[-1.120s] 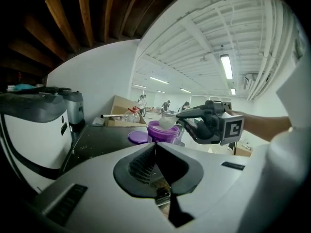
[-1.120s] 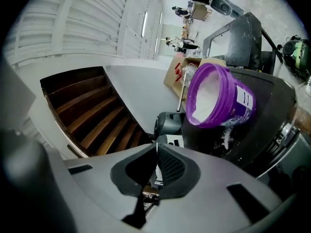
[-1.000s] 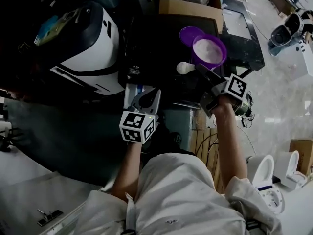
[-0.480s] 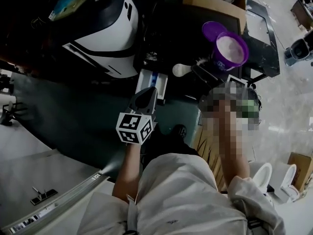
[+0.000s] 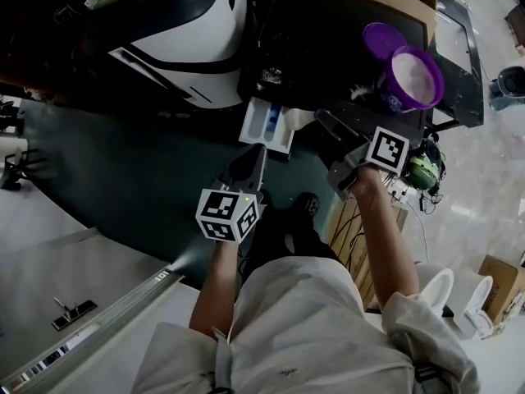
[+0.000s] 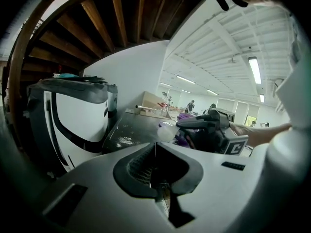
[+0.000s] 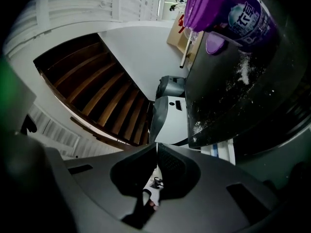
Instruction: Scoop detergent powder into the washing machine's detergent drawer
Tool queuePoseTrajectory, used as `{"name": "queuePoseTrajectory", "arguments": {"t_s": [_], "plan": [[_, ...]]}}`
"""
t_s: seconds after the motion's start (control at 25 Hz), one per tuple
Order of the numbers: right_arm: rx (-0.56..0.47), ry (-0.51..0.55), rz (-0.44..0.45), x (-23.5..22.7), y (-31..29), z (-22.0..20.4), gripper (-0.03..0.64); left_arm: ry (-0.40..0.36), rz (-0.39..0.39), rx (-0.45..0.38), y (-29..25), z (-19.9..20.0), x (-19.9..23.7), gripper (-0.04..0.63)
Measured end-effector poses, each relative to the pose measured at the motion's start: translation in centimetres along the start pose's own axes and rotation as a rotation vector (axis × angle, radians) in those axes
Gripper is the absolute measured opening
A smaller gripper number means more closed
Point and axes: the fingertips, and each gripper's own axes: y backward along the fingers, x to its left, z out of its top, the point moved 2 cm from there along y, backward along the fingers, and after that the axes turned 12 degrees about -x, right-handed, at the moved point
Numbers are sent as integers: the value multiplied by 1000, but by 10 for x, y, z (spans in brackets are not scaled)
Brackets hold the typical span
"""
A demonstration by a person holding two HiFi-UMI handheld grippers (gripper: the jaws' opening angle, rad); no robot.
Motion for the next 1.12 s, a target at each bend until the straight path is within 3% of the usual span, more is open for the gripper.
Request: {"name": "queuePoseTrajectory", "arguments": {"t_s": [0.6,1.12], "plan": [[7,107,-88,-60,-10,-36,8,8,-71,61,-16,-37,25,21],[45,319,-159,-100,-16,-57,8,18,-116,92,-27,-60,43,21]]}}
